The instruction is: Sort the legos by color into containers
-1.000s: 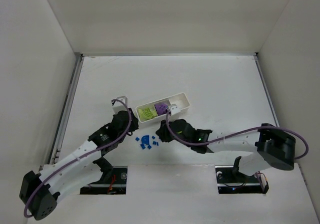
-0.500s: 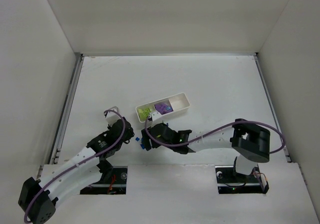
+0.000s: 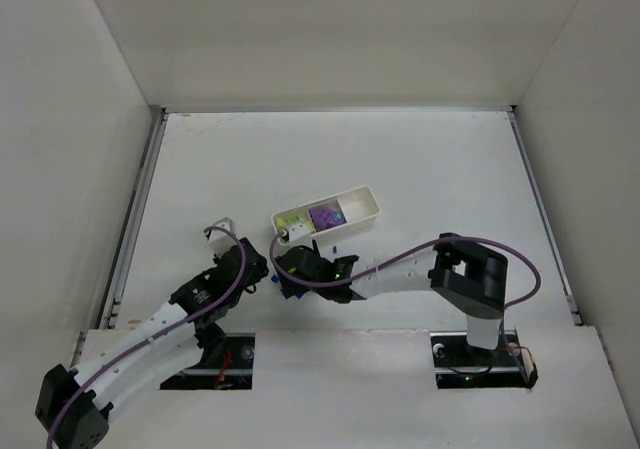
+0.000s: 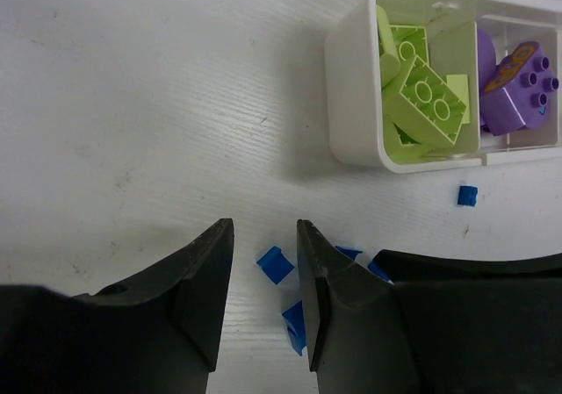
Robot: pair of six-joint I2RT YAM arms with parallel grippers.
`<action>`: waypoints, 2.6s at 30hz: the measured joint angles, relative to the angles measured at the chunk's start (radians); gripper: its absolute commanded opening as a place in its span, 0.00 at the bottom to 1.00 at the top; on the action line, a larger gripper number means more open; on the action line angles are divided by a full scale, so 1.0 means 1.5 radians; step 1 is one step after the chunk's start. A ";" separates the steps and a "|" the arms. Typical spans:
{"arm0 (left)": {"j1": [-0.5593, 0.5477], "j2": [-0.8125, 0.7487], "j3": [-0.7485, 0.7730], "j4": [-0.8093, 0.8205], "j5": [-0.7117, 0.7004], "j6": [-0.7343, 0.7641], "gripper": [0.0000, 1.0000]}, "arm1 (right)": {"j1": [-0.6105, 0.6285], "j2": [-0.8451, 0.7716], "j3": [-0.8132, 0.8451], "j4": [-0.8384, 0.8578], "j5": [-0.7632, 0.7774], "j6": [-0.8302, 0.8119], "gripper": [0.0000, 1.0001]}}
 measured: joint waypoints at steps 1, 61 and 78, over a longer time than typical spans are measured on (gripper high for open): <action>0.000 -0.004 -0.001 0.000 -0.001 -0.001 0.32 | 0.000 0.004 0.005 -0.008 0.005 0.000 0.67; -0.342 0.349 0.133 -0.091 -0.132 -0.122 0.36 | -0.340 -0.292 -0.157 0.098 0.026 -0.076 0.68; -0.338 0.399 0.133 -0.074 -0.141 -0.139 0.19 | -0.303 -0.309 -0.207 0.117 0.001 -0.071 0.67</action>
